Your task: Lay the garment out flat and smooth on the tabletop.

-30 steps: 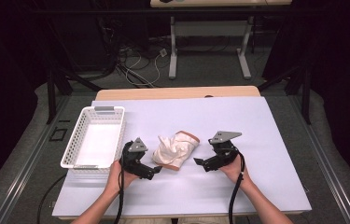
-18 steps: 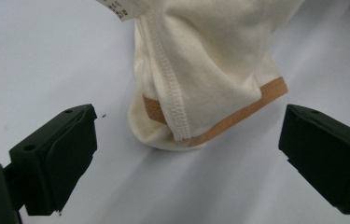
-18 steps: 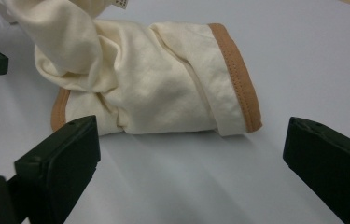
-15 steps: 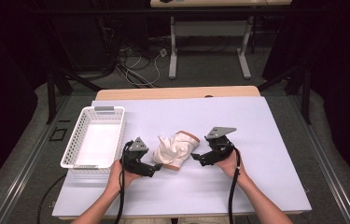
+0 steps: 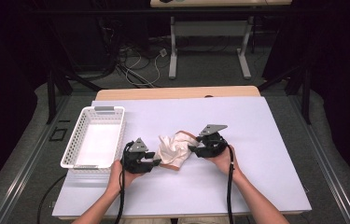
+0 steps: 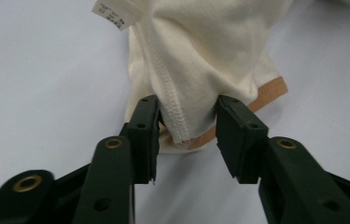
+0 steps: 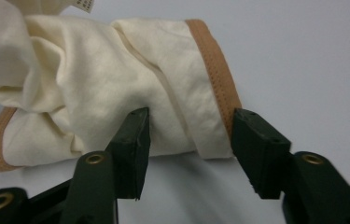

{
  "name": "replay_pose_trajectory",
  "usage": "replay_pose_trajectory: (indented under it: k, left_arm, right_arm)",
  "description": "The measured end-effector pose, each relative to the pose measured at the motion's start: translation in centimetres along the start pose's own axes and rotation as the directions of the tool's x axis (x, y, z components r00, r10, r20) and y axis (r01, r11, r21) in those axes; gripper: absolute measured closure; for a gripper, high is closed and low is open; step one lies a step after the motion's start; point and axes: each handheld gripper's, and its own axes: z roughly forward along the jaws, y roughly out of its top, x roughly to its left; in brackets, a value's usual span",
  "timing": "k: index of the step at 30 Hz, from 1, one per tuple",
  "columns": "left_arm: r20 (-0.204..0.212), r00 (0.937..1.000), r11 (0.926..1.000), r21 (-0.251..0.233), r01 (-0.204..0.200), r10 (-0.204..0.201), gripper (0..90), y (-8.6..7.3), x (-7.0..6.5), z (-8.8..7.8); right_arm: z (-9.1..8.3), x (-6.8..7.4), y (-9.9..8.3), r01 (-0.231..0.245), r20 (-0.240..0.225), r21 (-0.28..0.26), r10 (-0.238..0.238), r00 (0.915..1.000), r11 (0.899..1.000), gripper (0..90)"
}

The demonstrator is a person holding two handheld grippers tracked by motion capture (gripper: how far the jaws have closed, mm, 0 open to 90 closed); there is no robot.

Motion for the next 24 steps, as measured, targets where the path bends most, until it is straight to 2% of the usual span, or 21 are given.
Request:
replay_pose_trajectory:
  k: [1, 2, 3, 4, 5, 6, 7, 8, 9, 12, 13, 23, 24]
  left_arm:
    - [0.0, 1.0, 1.0, 0.0, 0.0, 0.0, 64.4, 0.0, 0.0, 0.0]
    - [0.006, 1.0, 1.0, 0.0, 0.002, -0.002, 64.4, -0.1, -0.1, 0.1]
    - [0.011, 0.9999, 1.0, 0.008, -0.006, 0.006, 68.8, -0.2, -0.1, 0.4]
    - [0.011, 0.9999, 1.0, 0.008, -0.006, 0.006, 70.9, -0.2, -0.1, 0.4]
    - [0.019, 0.9998, 0.9998, 0.018, -0.007, 0.006, 72.6, -0.2, -0.2, 0.6]
    - [0.019, 0.9998, 0.9998, 0.018, -0.007, 0.006, 74.1, -0.2, -0.2, 0.6]
    - [0.018, 0.9998, 0.9999, 0.014, -0.005, 0.005, 74.1, -0.3, -0.2, 0.8]
    - [0.018, 0.9998, 0.9999, 0.013, -0.006, 0.006, 76.4, -0.3, -0.3, 0.9]
    - [0.018, 0.9998, 0.9999, 0.013, -0.006, 0.006, 77.3, -0.3, -0.3, 0.9]
    - [0.01, 0.9999, 1.0, 0.009, -0.003, 0.003, 79.3, -0.3, -0.2, 0.8]
    - [0.023, 0.9997, 0.9999, 0.012, 0.007, -0.008, 79.6, -0.4, -0.1, 0.7]
    - [0.004, 0.9998, 0.9994, -0.029, 0.019, -0.019, 80.4, -0.5, 0.5, -0.2]
    - [0.005, 0.9996, 0.999, -0.034, 0.029, -0.029, 80.3, -0.5, 0.4, -0.3]
  right_arm:
    - [0.1, -0.1, -0.1, -0.009, -0.01, 0.003, 0.009, 0.9999, 1.0, 57.3]
    - [0.1, -0.1, -0.1, -0.009, -0.01, 0.003, 0.009, 0.9999, 1.0, 57.3]
    - [0.3, -0.2, -0.3, -0.02, -0.016, 0.013, 0.02, 0.9997, 1.0, 65.2]
    - [0.3, -0.2, -0.3, -0.02, -0.016, 0.013, 0.02, 0.9997, 1.0, 65.2]
    - [0.3, -0.3, -0.5, -0.037, -0.014, 0.011, 0.037, 0.9992, 0.999, 73.8]
    - [0.4, -0.4, -0.6, -0.037, -0.016, 0.007, 0.037, 0.9992, 0.999, 77.4]
    - [0.4, -0.4, -0.6, -0.037, -0.016, 0.007, 0.037, 0.9992, 0.999, 77.4]
    - [0.3, -0.4, -0.7, -0.052, -0.007, 0.015, 0.052, 0.9986, 0.999, 81.3]
    - [0.3, -0.4, -0.7, -0.052, -0.007, 0.015, 0.052, 0.9986, 0.999, 81.3]
    - [0.1, -0.4, -0.7, -0.042, 0.013, -0.006, 0.042, 0.999, 0.999, 89.6]
    - [-0.1, -0.4, -0.6, -0.04, 0.017, -0.013, 0.04, 0.9991, 0.999, 89.7]
    - [-1.6, 0.0, -0.4, 0.011, 0.051, -0.035, -0.009, 0.9987, 0.999, 90.0]
    - [-1.8, 0.0, -0.4, 0.018, 0.056, -0.039, -0.016, 0.9983, 0.999, 90.0]
